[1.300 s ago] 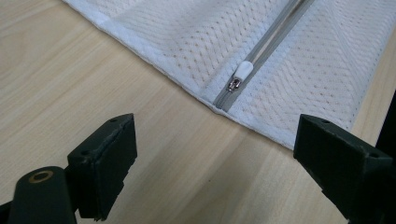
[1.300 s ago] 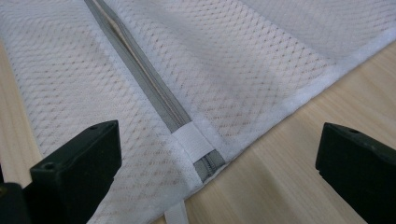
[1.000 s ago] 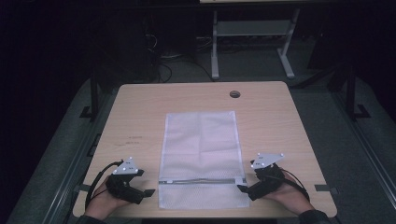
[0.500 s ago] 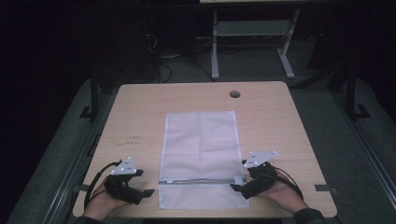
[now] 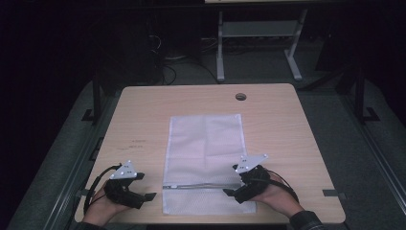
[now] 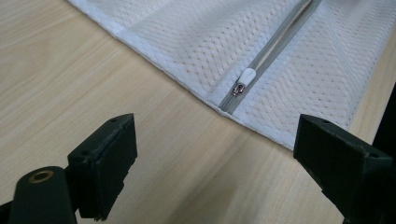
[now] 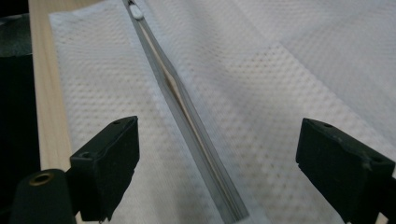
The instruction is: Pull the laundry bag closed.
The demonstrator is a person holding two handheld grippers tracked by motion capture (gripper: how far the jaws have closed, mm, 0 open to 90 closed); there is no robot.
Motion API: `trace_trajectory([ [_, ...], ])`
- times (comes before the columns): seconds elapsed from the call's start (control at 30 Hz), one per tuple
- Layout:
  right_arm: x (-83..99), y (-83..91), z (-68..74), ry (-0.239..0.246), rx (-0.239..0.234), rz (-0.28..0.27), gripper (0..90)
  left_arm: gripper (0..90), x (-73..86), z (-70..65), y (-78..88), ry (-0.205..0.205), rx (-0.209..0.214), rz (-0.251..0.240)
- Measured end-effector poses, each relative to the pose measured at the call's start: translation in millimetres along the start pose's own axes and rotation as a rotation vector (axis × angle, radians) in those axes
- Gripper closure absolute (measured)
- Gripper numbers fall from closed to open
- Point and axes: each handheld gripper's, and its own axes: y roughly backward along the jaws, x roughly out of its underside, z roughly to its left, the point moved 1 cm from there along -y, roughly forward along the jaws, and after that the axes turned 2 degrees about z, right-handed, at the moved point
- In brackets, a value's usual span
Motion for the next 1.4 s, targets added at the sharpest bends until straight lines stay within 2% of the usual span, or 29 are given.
trace_trajectory([
  [0.37,-21.4,-17.8,7.0,0.015,-0.076,-0.014,20.6,12.9,-2.0,2.0,-0.8,0.001,0.013,-0.006],
  [0.57,-29.7,-22.4,10.5,0.044,-0.096,-0.029,29.4,12.9,-2.8,1.5,-0.3,-0.005,0.011,-0.006],
  [0.67,-32.5,-24.5,11.4,0.052,-0.104,-0.029,30.8,12.9,-2.6,1.9,-0.6,-0.006,0.011,-0.003],
  [1.23,-56.9,-49.5,18.5,0.093,-0.169,-0.07,50.2,13.1,-3.1,1.2,-1.4,-0.008,0.016,-0.002],
  [1.4,-66.2,-61.4,21.8,0.109,-0.192,-0.072,56.6,13.1,-3.5,1.0,-1.7,-0.01,0.017,-0.003],
])
